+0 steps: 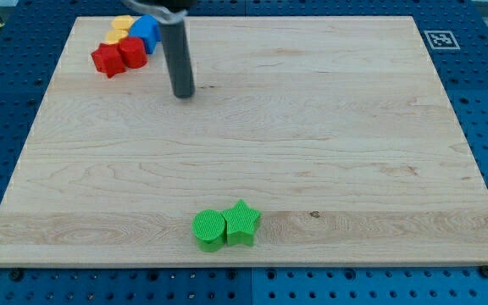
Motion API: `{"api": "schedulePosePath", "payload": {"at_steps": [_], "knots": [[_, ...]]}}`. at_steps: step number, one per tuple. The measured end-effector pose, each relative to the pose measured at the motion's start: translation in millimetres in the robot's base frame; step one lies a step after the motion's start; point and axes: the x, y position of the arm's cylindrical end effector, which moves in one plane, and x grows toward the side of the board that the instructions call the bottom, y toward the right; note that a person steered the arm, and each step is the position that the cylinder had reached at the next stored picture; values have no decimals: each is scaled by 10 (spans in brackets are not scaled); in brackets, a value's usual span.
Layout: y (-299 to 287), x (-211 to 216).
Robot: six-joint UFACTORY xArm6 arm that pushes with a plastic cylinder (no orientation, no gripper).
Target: Push the green star to the right of the red circle
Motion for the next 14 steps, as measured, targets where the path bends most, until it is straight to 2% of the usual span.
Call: {"api": "schedulePosePath", "payload": {"at_steps": [1,3,4,5,6,8,9,10,11,14], "knots": [[-128,491],[-365,1917],[-278,2255],[-3,2242],[663,2169],[1771,1526],[1921,1412],[1931,953],[1975,217],[2197,156]]}}
